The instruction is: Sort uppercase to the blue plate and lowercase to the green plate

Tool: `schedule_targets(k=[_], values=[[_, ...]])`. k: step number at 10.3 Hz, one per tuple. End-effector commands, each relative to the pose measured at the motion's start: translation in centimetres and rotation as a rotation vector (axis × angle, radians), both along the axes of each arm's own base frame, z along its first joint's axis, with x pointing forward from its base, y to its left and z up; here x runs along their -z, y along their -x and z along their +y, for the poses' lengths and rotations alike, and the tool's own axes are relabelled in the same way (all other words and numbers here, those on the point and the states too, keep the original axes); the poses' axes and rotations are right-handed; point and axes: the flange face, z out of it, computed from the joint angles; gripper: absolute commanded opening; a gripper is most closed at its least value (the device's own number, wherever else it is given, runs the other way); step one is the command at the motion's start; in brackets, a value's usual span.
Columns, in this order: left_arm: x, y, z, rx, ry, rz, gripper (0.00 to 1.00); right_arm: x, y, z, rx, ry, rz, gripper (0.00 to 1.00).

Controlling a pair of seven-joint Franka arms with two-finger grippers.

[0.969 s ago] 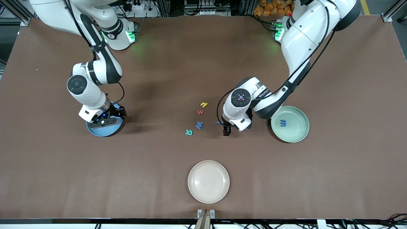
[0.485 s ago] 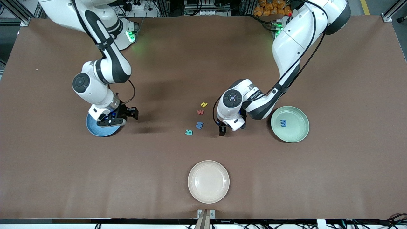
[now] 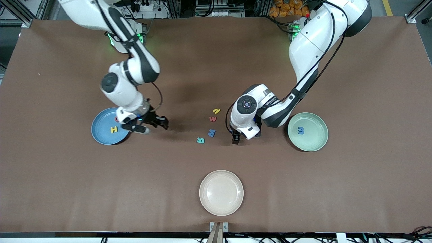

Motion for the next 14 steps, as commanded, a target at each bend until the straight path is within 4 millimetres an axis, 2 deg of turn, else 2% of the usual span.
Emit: schedule_targets(k=[1, 4, 5, 6, 7, 8, 10, 12, 14], values=[[-0.2, -0.2, -0.4, 0.006, 0.003, -0.009, 0.00, 0.8, -2.8, 2.0, 0.198, -0.063, 0.040, 0.61], [-1.2, -0.6, -0.4, 0.023, 0.014, -0.034, 0.00, 0.0, -4.1, 3.5, 0.423, -0.118, 0.088, 0.62], [-2.2, -1.2, 0.2, 0.021, 0.016, -0.046, 0.00, 0.3, -4.2, 4.1, 0.400, -0.112, 0.084, 0.64], [-3.9, -2.0, 1.2, 0.022, 0.017, -0.066, 0.00, 0.4, -4.1, 5.1, 0.292, -0.073, 0.046, 0.67], [-5.3, -3.0, 2.9, 0.014, 0.007, -0.075, 0.00, 0.0, -4.5, 5.8, 0.261, -0.065, 0.034, 0.73], [-7.1, -4.0, 5.1, 0.042, 0.002, -0.076, 0.00, -0.6, -4.9, 6.5, 0.219, -0.050, 0.029, 0.75], [-10.0, -5.4, 11.5, 0.117, 0.016, -0.070, 0.00, -1.1, -5.6, 7.5, 0.103, 0.001, 0.027, 0.86], [-10.3, -6.2, 19.4, 0.204, 0.013, -0.051, 0.00, -0.7, -4.7, 9.8, -0.246, 0.115, -0.071, 0.86], [-9.0, -7.1, 26.0, 0.273, -0.006, -0.011, 0.00, -0.5, -3.9, 11.8, -0.538, 0.223, -0.160, 0.89]])
